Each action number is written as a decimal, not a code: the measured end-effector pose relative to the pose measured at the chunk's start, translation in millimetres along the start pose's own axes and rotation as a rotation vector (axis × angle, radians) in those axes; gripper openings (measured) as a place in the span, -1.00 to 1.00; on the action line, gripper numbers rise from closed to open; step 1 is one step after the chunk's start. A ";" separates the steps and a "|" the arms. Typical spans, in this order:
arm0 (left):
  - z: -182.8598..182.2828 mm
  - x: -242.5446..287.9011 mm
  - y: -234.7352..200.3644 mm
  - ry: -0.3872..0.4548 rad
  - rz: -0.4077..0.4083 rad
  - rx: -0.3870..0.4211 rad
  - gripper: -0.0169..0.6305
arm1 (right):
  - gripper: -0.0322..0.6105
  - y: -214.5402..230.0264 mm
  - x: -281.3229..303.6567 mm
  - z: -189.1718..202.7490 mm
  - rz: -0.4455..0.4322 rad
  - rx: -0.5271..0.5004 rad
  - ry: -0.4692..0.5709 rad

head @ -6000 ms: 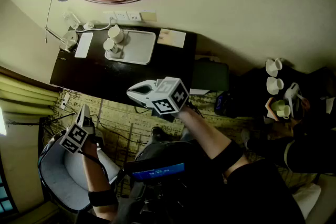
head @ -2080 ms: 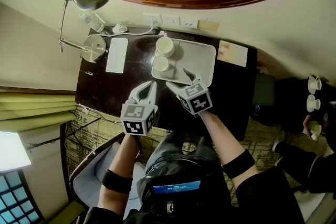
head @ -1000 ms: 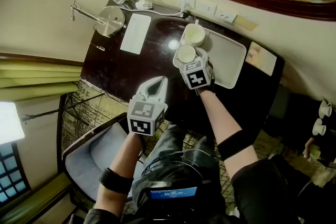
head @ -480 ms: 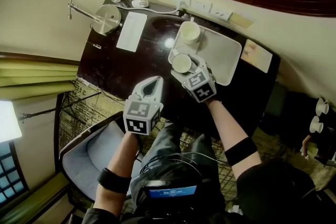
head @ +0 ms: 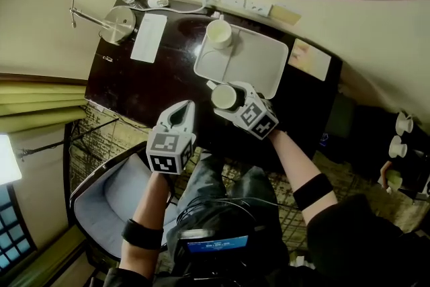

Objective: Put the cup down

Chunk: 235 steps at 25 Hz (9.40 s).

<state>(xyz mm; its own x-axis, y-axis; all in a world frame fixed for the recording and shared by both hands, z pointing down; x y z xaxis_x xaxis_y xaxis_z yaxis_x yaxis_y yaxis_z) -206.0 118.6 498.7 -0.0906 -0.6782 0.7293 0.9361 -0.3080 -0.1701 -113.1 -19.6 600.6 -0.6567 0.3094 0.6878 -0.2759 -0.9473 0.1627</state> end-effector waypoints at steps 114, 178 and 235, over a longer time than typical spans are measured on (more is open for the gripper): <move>-86.2 201.2 -59.2 0.036 0.286 0.473 0.68 | -0.89 -39.8 -160.6 139.2 0.515 0.870 0.146; -8.7 95.3 243.9 0.186 0.292 0.453 0.36 | -0.89 37.4 -256.6 138.5 0.441 0.674 0.166; 3.4 -2.6 156.3 0.108 0.083 0.238 0.16 | -0.89 -2.1 -242.9 123.0 0.319 0.611 0.140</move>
<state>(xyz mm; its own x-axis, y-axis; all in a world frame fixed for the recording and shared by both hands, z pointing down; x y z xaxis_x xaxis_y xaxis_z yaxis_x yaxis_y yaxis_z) -58.3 74.4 472.4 -0.0337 -0.7657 0.6424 0.9942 -0.0913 -0.0566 133.3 -103.0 520.2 -0.7355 -0.0220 0.6772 0.3620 -0.8576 0.3653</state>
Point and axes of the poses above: the fingertips, and each gripper's own axes: x forward along the fingers, y to its right, z out of its underside, the point moved 8 cm from there along -x, backward along the fingers, and after that the axes turned 6 degrees about -y, right-handed, at the moved point
